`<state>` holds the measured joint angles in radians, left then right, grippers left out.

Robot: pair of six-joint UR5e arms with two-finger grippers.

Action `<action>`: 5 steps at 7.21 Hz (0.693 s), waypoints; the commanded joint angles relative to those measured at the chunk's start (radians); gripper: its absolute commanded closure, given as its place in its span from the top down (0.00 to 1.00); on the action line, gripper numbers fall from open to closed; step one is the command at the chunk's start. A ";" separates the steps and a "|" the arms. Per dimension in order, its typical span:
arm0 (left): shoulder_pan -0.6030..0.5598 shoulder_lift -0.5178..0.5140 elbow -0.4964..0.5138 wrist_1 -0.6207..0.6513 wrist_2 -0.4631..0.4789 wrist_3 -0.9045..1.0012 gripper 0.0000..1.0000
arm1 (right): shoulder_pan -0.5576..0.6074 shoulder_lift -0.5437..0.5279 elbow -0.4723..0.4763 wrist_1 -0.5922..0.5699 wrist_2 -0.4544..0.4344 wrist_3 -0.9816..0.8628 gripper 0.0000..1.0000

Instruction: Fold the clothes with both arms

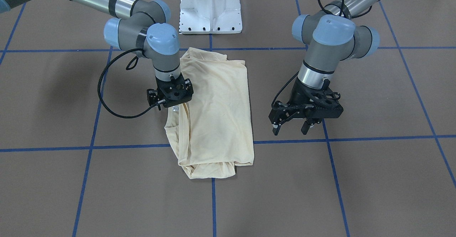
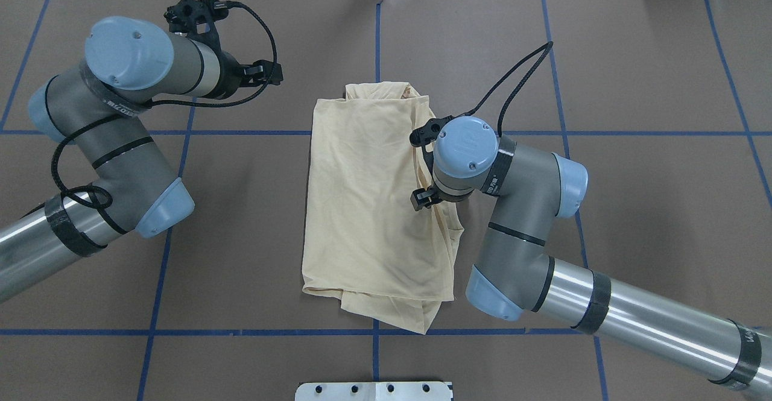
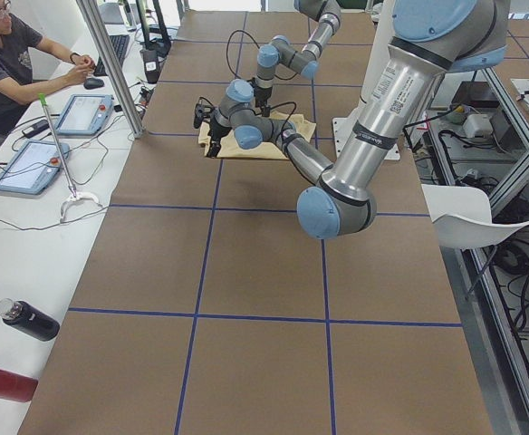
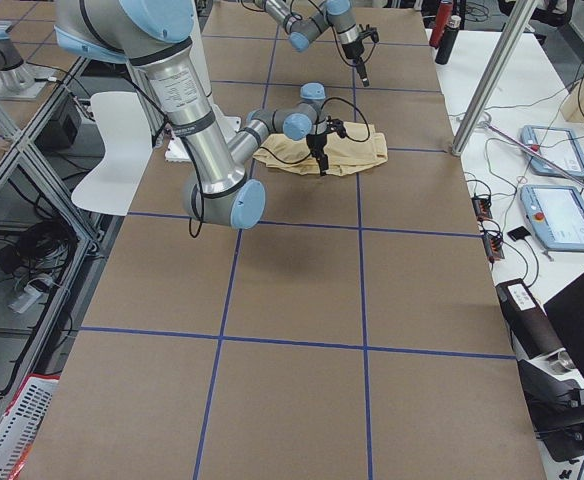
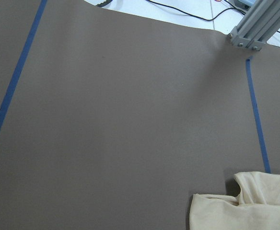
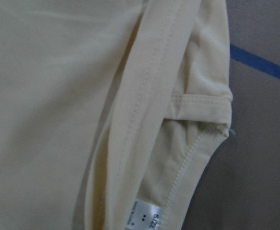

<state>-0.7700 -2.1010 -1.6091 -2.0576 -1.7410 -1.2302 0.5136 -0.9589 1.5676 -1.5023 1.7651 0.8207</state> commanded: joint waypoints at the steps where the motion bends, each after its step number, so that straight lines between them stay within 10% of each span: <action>1: 0.000 -0.001 0.000 -0.001 0.000 0.000 1.00 | 0.029 -0.033 0.049 -0.050 0.014 -0.002 1.00; 5: 0.000 -0.005 0.000 0.001 0.000 0.000 1.00 | 0.029 -0.066 0.104 -0.093 0.011 -0.002 1.00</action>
<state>-0.7700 -2.1059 -1.6091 -2.0571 -1.7411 -1.2303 0.5427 -1.0254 1.6708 -1.5912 1.7779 0.8192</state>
